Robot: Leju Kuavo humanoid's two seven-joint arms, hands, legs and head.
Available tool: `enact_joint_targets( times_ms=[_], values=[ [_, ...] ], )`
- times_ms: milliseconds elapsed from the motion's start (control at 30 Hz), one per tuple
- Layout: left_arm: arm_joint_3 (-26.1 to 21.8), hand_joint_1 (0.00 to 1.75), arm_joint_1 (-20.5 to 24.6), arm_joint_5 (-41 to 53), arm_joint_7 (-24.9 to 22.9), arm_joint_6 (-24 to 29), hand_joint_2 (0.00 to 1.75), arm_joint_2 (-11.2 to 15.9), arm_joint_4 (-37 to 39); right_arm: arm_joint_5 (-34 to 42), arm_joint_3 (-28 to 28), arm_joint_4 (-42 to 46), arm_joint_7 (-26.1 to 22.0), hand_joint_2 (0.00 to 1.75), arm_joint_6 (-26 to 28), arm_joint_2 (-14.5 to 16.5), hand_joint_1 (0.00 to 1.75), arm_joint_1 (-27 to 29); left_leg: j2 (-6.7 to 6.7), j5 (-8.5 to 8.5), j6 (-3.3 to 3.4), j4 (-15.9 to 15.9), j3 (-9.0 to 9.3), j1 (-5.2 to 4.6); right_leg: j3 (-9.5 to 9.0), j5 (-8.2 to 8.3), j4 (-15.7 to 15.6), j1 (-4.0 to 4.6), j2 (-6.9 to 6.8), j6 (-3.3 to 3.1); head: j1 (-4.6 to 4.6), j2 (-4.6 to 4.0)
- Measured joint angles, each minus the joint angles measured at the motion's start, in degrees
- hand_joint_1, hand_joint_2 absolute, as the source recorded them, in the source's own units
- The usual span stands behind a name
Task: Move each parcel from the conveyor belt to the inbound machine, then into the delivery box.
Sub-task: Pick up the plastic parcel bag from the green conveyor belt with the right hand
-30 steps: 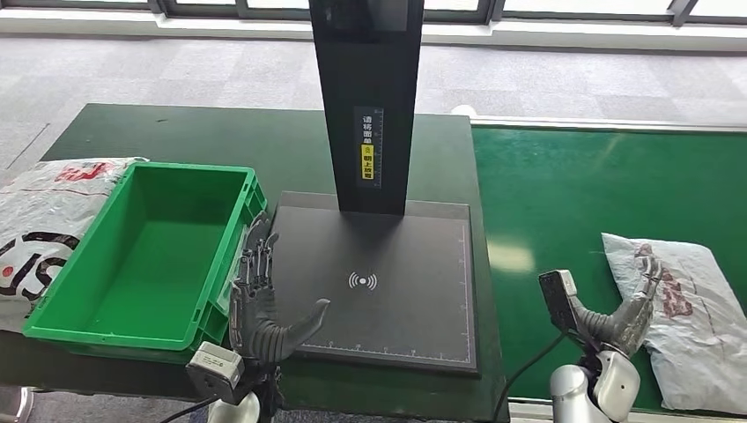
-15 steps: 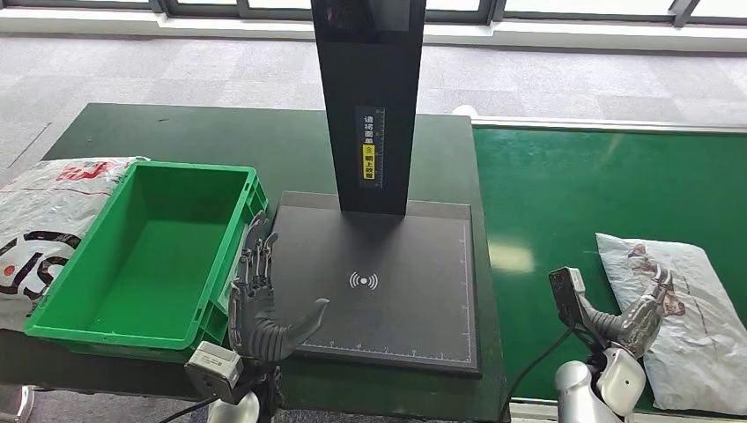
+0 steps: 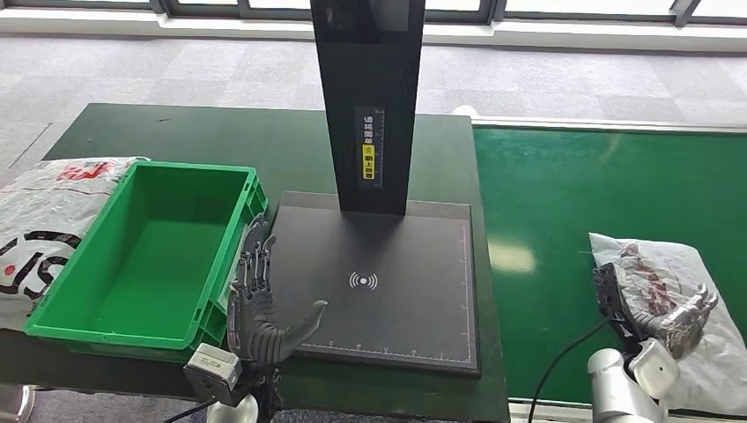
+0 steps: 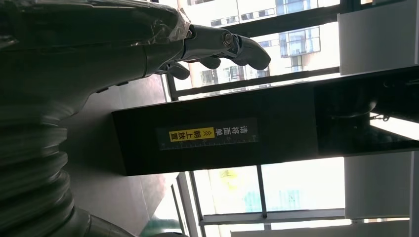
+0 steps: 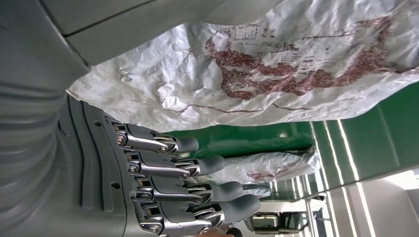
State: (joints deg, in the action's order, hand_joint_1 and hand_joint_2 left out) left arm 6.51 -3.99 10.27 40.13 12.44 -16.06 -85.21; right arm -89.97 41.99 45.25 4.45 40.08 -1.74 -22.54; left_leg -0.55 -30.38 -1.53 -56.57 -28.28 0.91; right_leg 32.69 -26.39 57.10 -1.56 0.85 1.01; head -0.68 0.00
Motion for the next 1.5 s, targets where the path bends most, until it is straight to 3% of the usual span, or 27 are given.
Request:
enact_joint_targets(
  times_ms=[300,533,733,1033,1167,1500],
  values=[
    [-0.1,0.0,-0.1,0.3,0.0,0.0,1.75,0.0,-0.1,0.0,0.0,-3.3,3.1,1.75,0.0,-1.6,0.0,-0.6,-0.01,0.0,0.0,0.0,-0.01,0.0,-0.02,0.0,0.0,-0.01,-0.01,0.0,0.0,0.0],
    [-0.4,0.0,-0.7,1.1,0.0,-0.2,1.75,0.0,-0.6,-0.1,-1.3,-8.4,9.5,1.75,-0.3,-3.2,0.0,-1.4,0.0,0.0,0.0,0.0,-0.02,0.0,-0.02,0.0,0.0,-0.01,0.0,0.0,0.0,0.0],
    [-0.9,0.0,-1.1,1.5,0.0,-0.8,1.75,-0.1,-1.3,-0.2,-2.9,-15.7,15.0,1.75,-5.7,-5.6,0.0,-3.5,-0.02,0.0,0.0,0.0,0.0,0.0,-0.04,0.0,0.0,-0.01,-0.02,0.0,0.0,0.0],
    [-1.2,0.0,-1.5,1.6,-0.1,-1.0,1.75,-0.2,-1.9,-0.3,-3.7,-19.6,15.9,1.75,-7.1,-7.0,0.0,-4.9,-0.05,0.0,0.01,0.0,0.06,0.0,-0.08,0.0,0.0,0.0,-0.03,0.0,0.0,0.0],
    [-1.2,0.0,-1.5,1.6,-0.1,-1.0,1.75,-0.2,-2.0,-0.3,-3.7,-20.1,15.9,1.75,-7.1,-7.1,1.75,-5.1,-0.05,0.0,0.01,0.0,0.05,-0.01,-0.11,0.0,0.0,-0.01,-0.04,0.01,0.0,0.0],
    [-1.6,0.0,-2.0,2.3,-1.3,-2.2,1.75,-0.3,-3.2,-0.4,-3.8,-20.8,15.6,1.75,-7.2,-7.8,1.75,-5.4,0.0,0.0,0.01,0.0,0.15,0.0,-0.18,0.0,0.0,0.01,0.0,0.01,0.0,0.0]
  ],
)
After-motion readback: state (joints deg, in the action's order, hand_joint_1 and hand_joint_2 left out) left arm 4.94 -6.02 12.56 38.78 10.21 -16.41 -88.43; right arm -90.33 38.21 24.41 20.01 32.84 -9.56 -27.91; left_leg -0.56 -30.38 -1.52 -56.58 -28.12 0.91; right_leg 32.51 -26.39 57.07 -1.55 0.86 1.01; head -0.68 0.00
